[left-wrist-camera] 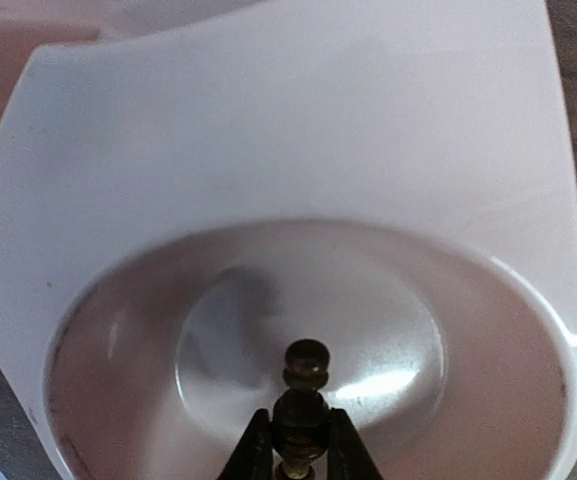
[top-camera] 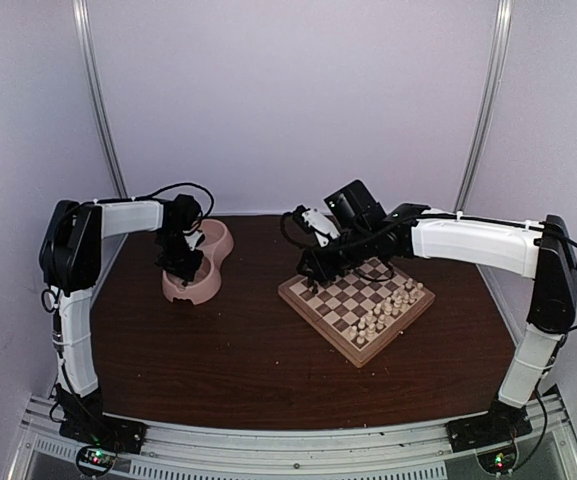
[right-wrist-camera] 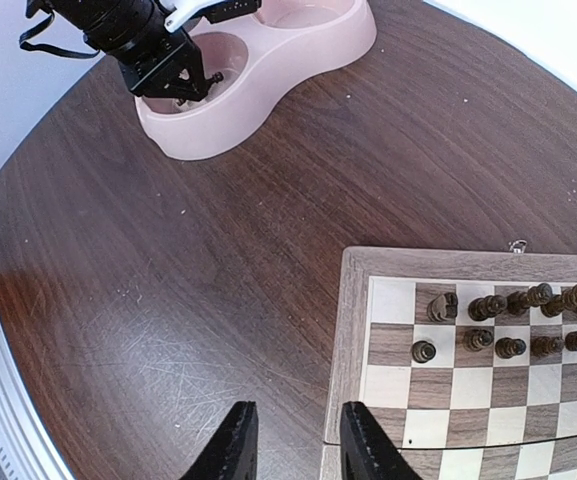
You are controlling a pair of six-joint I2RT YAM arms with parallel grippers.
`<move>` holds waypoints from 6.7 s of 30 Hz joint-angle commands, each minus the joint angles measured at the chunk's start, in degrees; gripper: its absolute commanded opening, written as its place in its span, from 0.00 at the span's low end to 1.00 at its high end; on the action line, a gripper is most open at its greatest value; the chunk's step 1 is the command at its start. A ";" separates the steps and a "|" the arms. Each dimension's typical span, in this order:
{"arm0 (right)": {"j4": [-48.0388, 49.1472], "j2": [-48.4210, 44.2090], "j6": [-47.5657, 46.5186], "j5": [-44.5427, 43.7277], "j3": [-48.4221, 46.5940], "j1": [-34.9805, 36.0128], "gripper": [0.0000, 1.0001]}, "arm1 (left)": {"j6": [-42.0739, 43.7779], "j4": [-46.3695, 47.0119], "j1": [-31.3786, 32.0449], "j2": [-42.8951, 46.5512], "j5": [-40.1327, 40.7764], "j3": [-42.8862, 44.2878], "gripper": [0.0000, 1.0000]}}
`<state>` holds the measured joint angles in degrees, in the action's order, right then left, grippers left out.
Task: Set up the chess pieces on the board
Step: Pick up the chess pile from the storage box, then pass from the left arm to the right, then place the pawn at a7, then pass from the left arm to the right
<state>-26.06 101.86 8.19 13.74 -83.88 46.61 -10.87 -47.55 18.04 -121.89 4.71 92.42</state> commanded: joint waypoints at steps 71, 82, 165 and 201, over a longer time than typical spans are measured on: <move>5.43 3.54 24.01 24.02 -8.26 -3.31 0.04 | 17.19 28.71 17.82 31.52 -42.77 -22.65 0.14; -2.14 -1.22 10.15 3.80 -1.48 -4.57 0.05 | 12.65 31.96 17.81 31.47 -36.55 -25.76 0.14; 0.01 18.72 -1.82 -11.37 -7.44 -0.56 0.33 | 2.02 36.96 16.50 31.79 -25.72 -30.02 0.15; 43.86 -8.11 -9.75 -11.24 13.89 8.85 0.54 | -72.03 72.40 17.55 36.99 -24.23 -33.19 0.15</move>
<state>14.57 93.14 2.87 6.50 -67.59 54.46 -77.38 18.33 35.16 -86.67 -20.32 60.31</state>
